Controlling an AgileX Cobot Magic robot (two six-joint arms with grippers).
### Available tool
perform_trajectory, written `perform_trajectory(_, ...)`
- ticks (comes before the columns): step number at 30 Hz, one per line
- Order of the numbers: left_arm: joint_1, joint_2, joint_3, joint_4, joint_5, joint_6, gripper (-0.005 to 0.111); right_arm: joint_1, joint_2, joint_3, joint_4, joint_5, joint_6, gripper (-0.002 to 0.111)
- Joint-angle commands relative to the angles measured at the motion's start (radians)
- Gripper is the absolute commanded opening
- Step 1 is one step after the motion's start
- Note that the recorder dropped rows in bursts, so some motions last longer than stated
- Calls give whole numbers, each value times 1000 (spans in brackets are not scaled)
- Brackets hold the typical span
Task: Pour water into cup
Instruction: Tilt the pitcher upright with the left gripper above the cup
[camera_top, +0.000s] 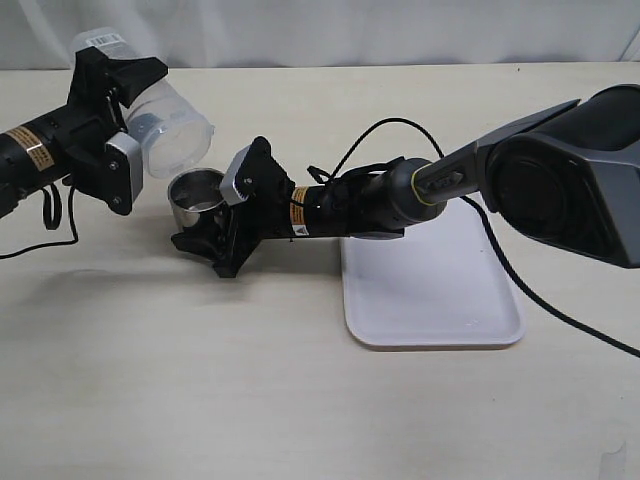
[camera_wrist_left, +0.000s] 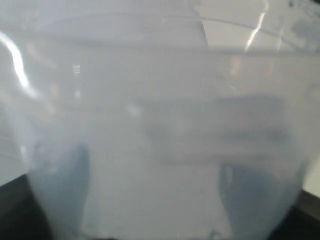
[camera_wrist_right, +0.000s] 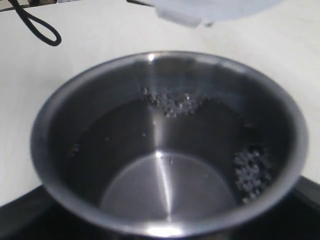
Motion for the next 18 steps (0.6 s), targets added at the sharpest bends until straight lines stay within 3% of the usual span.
perform_trajectory(1, -2, -5, 3, 2, -24, 0, 0, -2, 3, 0, -7, 18, 7, 4)
perform_trajectory(18, -2, -5, 3, 4, -47, -13, 0, -2, 3, 0, -7, 18, 7, 4)
